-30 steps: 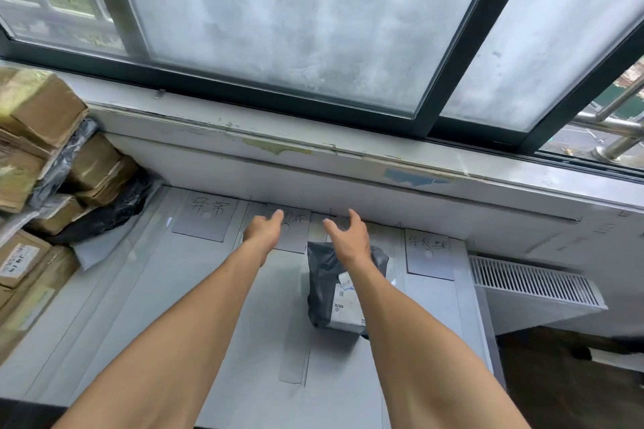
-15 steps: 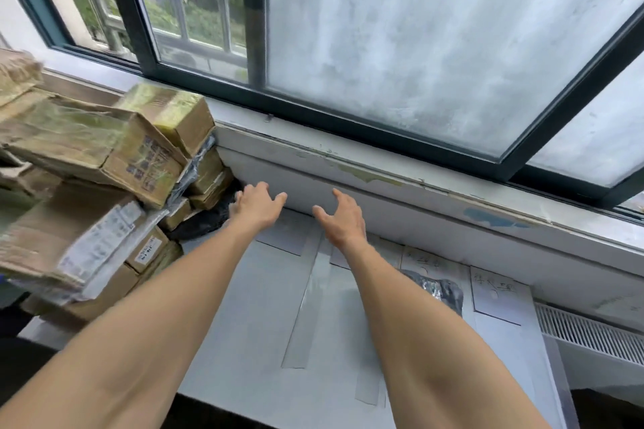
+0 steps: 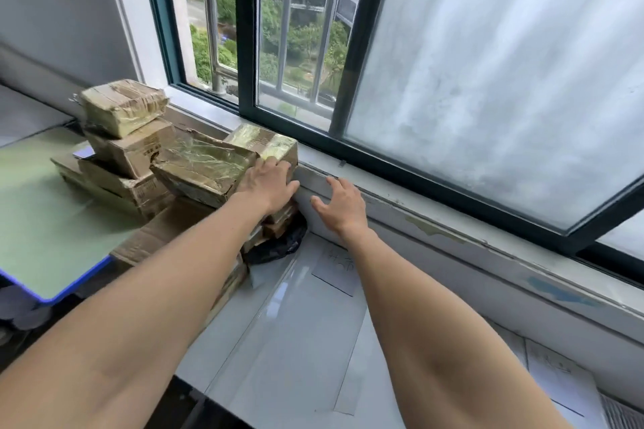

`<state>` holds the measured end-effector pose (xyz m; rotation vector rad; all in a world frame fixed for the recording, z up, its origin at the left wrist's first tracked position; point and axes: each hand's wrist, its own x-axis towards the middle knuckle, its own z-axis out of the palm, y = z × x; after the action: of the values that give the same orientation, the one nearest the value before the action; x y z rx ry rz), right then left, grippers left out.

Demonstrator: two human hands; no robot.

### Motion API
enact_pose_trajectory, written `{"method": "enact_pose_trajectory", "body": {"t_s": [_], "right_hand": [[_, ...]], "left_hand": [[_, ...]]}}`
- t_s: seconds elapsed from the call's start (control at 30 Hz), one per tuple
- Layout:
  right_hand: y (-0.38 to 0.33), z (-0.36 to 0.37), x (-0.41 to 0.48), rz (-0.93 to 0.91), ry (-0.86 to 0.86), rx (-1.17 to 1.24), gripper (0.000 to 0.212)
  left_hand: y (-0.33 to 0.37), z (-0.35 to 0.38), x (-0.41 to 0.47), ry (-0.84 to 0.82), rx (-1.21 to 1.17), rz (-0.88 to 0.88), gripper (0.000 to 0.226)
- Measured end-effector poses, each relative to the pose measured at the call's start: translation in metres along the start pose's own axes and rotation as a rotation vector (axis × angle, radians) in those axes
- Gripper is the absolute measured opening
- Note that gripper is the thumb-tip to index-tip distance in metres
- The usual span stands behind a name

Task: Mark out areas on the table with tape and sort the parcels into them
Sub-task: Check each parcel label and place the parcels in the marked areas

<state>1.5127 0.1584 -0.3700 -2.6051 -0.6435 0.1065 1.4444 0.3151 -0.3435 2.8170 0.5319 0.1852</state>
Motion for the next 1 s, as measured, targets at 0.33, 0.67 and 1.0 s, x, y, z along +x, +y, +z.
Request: {"method": "enact_pose_trajectory", "body": {"t_s": [0.33,0.67,1.0], "right_hand": [[-0.102,0.012,0.016,-0.25,-0.088,-0.02,0.087],[-0.142,0.048,0.019,-0.433,-0.121,-0.169,0.117],[-0.15,0.061,0.03,-0.418,-0.081,-0.224,0.118]], "left_hand": [[-0.09,-0.058,0.006,0.151,-0.05,-0.208,0.046],[-0.175,-0.048,-0.014,-0.024,0.042,-0.449,0.062],[-0.179,-0.034,-0.012,-0.042,-0.062,-0.503,0.07]]}}
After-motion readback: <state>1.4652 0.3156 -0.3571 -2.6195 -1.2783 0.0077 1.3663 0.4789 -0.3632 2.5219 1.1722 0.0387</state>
